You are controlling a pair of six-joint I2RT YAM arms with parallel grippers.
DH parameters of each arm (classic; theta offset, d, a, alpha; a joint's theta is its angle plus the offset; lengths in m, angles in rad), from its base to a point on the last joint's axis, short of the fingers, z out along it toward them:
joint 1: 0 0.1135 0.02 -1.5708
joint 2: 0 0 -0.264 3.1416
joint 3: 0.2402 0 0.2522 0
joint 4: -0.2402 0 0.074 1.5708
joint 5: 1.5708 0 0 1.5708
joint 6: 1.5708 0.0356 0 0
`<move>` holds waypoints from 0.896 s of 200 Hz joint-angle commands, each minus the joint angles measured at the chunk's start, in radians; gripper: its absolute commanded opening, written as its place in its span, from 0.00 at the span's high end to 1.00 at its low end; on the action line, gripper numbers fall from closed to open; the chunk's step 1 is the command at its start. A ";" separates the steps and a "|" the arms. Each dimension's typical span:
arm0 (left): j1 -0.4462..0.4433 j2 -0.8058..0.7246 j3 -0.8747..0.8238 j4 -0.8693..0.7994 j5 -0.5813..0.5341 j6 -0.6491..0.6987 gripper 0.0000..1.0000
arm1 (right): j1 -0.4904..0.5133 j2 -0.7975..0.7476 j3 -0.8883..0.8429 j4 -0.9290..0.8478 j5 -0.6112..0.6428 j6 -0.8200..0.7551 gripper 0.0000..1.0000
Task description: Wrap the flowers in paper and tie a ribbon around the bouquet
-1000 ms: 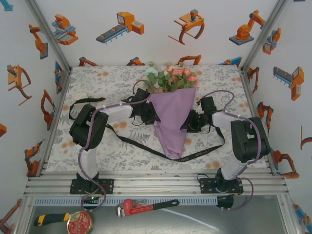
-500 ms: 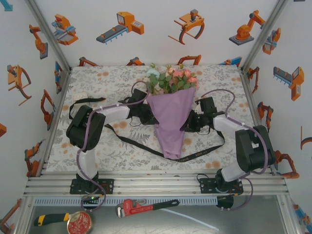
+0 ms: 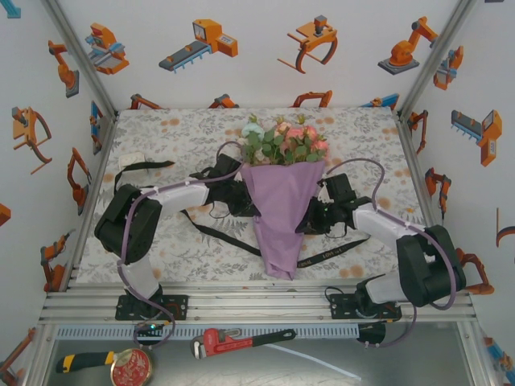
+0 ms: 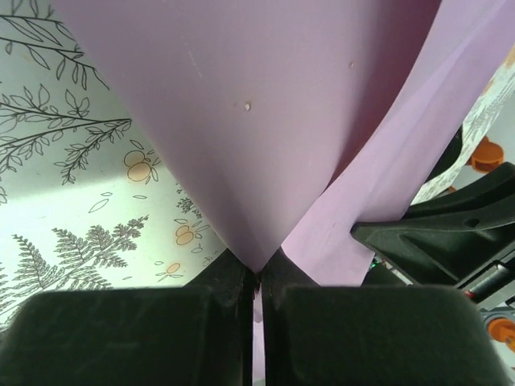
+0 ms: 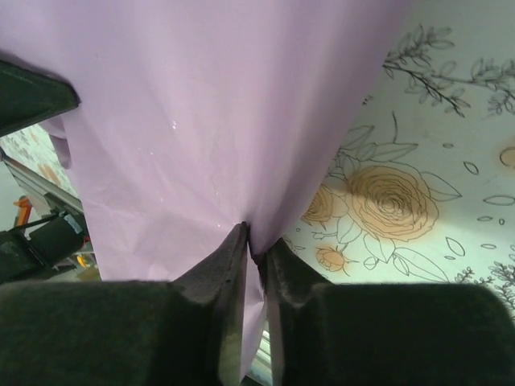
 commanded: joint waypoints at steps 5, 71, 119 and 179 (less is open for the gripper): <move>0.002 0.043 0.034 -0.009 0.005 0.019 0.79 | 0.007 0.004 0.021 -0.068 0.041 -0.017 0.61; 0.014 0.031 0.050 -0.029 -0.023 0.029 0.41 | -0.072 -0.176 0.184 -0.359 0.265 -0.041 0.36; 0.033 -0.027 0.039 -0.045 -0.008 0.042 0.13 | -0.227 -0.166 0.268 -0.503 0.365 -0.070 0.36; 0.055 -0.116 0.035 -0.079 -0.019 0.051 0.05 | -0.464 -0.026 0.336 -0.567 0.516 -0.177 0.35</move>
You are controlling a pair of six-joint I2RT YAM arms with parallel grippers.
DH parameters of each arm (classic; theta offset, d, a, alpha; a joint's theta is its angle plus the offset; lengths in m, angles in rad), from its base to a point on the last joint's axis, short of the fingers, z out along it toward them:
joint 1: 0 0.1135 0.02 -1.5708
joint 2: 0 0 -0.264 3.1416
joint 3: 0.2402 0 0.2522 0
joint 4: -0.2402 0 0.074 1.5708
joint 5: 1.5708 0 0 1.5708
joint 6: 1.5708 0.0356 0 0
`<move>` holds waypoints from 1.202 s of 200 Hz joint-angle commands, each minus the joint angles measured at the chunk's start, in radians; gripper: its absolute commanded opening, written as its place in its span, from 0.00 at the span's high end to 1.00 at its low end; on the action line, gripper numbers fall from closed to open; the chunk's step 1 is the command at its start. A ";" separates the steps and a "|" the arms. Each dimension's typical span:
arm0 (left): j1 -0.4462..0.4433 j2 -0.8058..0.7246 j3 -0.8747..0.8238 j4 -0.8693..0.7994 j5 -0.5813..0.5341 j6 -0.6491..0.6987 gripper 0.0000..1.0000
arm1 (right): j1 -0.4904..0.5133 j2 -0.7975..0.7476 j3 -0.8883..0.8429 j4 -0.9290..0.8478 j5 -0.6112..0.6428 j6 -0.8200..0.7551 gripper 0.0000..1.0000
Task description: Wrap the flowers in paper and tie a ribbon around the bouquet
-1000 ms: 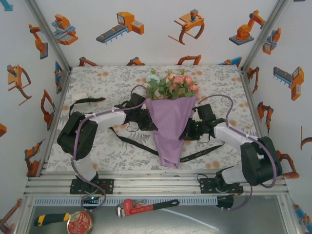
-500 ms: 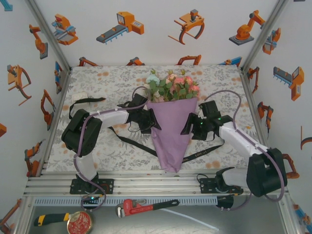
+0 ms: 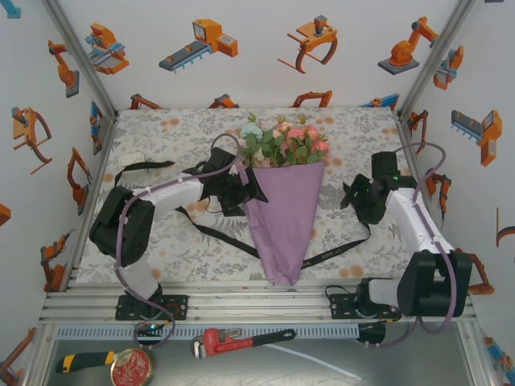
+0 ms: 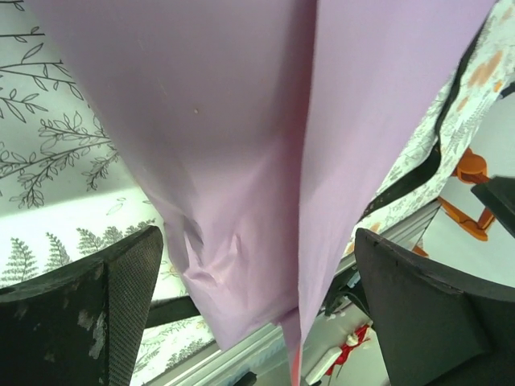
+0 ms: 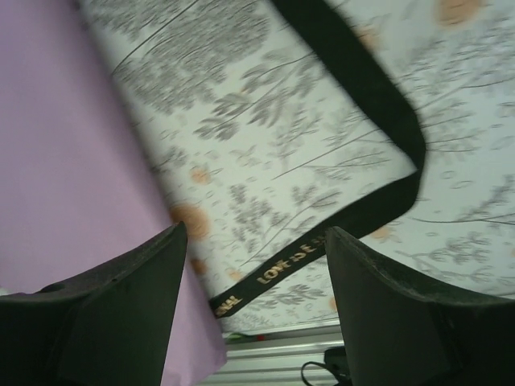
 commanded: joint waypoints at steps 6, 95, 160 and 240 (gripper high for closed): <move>0.018 -0.078 0.005 -0.050 -0.010 0.029 0.04 | -0.099 0.086 0.042 -0.043 0.103 -0.091 0.35; 0.232 -0.293 -0.077 -0.244 -0.146 0.049 0.02 | -0.166 0.393 0.064 0.063 -0.017 -0.218 0.44; 0.452 -0.377 -0.153 -0.424 -0.269 0.037 0.01 | -0.176 0.432 0.064 0.092 0.032 -0.237 0.83; 0.562 -0.213 -0.092 -0.441 -0.317 0.054 0.01 | -0.203 0.299 0.331 0.143 -0.005 -0.203 1.00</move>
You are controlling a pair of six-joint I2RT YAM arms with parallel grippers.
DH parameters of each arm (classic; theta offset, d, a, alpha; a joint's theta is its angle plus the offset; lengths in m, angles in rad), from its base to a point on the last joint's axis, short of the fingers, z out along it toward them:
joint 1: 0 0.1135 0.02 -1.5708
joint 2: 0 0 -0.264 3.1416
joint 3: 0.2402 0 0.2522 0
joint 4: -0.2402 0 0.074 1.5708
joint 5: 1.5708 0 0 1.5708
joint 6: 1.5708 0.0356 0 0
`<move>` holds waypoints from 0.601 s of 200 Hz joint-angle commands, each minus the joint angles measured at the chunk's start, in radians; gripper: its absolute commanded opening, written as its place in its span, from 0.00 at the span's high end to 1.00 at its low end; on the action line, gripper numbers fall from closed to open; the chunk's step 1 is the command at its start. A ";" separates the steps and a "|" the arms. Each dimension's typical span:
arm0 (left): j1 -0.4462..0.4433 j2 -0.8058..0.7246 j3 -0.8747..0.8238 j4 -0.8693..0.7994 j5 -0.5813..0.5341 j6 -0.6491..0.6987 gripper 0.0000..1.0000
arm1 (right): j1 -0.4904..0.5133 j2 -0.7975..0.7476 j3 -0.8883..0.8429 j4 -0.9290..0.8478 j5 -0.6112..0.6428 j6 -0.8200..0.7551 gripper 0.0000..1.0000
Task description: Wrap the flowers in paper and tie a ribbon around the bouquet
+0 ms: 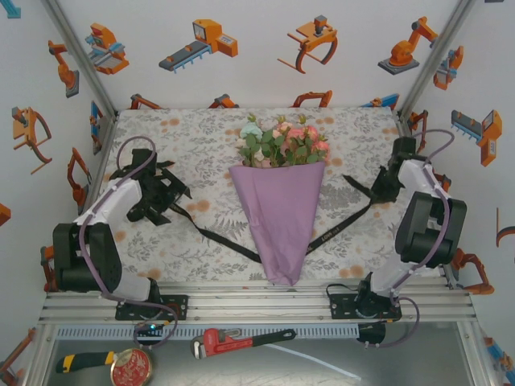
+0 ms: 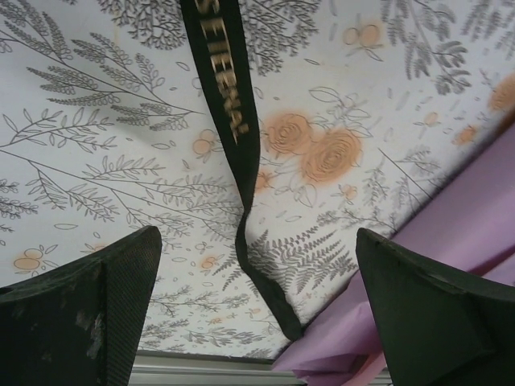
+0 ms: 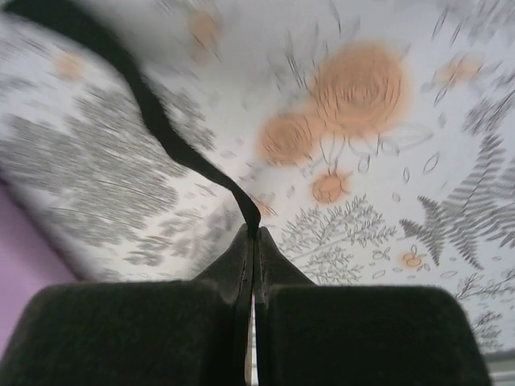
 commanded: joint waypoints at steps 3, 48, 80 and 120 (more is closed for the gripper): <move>0.020 0.063 0.052 -0.034 -0.048 0.015 0.01 | -0.004 -0.064 0.089 0.061 -0.012 0.044 1.00; 0.034 0.189 0.142 -0.047 -0.129 0.039 0.09 | -0.003 -0.078 0.079 0.146 -0.131 0.124 1.00; 0.040 0.220 0.194 -0.101 -0.272 0.059 0.14 | -0.002 -0.092 0.059 0.147 -0.139 0.116 1.00; 0.060 0.319 0.259 -0.109 -0.336 0.119 0.19 | -0.002 -0.087 0.049 0.140 -0.149 0.123 1.00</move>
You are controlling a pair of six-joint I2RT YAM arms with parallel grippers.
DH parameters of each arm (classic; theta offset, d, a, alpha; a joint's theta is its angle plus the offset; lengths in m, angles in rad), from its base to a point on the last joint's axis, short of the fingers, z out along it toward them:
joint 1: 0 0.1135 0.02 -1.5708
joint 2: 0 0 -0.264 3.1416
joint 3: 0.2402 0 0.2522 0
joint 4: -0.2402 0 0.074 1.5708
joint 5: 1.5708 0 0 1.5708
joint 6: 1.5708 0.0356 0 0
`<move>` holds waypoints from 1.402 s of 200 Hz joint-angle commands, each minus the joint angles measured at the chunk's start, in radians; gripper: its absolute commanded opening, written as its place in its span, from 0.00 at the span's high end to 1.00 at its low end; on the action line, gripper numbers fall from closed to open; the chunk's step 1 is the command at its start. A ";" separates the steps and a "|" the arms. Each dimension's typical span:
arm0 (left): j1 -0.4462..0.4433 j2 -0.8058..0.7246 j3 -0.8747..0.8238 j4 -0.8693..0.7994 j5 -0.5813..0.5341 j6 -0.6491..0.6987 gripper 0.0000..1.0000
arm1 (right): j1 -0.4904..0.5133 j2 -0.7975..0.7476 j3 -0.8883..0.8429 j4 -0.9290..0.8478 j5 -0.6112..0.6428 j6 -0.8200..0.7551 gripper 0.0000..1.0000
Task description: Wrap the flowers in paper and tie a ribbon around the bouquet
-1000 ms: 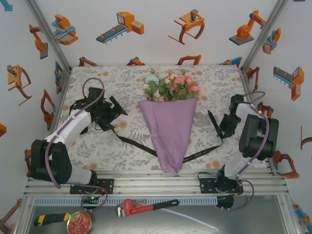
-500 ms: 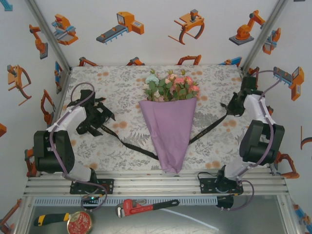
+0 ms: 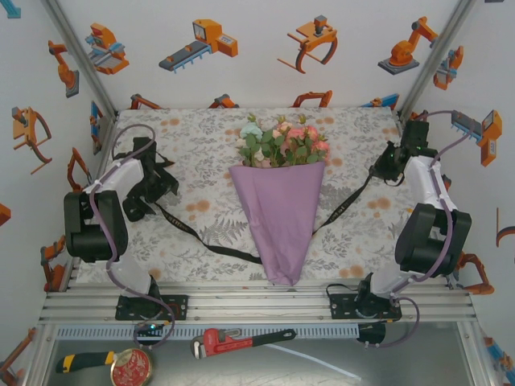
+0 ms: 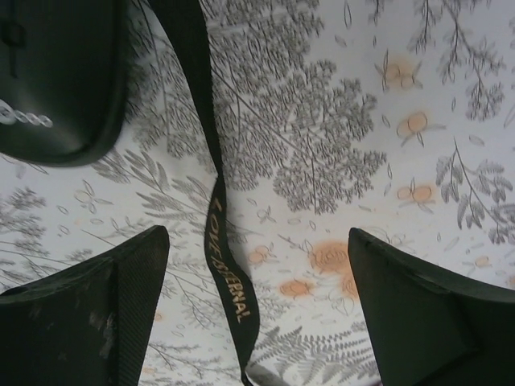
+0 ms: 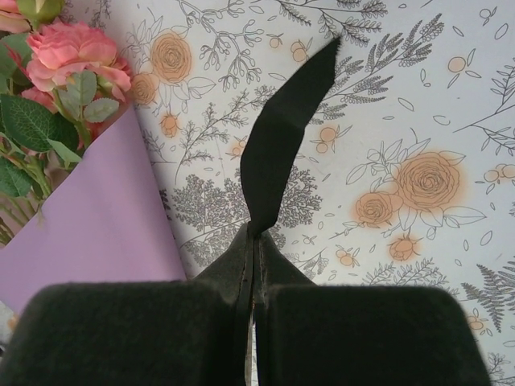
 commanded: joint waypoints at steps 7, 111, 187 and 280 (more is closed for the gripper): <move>0.016 0.095 0.064 -0.047 -0.078 0.071 0.22 | -0.002 -0.022 -0.015 0.012 -0.014 0.019 1.00; 0.032 0.157 0.181 0.098 0.162 0.111 1.00 | -0.007 -0.018 0.064 -0.022 0.010 0.056 1.00; 0.113 0.259 0.367 0.105 0.217 0.086 1.00 | -0.043 0.101 0.196 -0.008 0.021 0.048 1.00; 0.027 0.124 0.258 0.170 0.364 0.087 1.00 | 0.022 0.037 0.203 -0.058 -0.117 0.029 1.00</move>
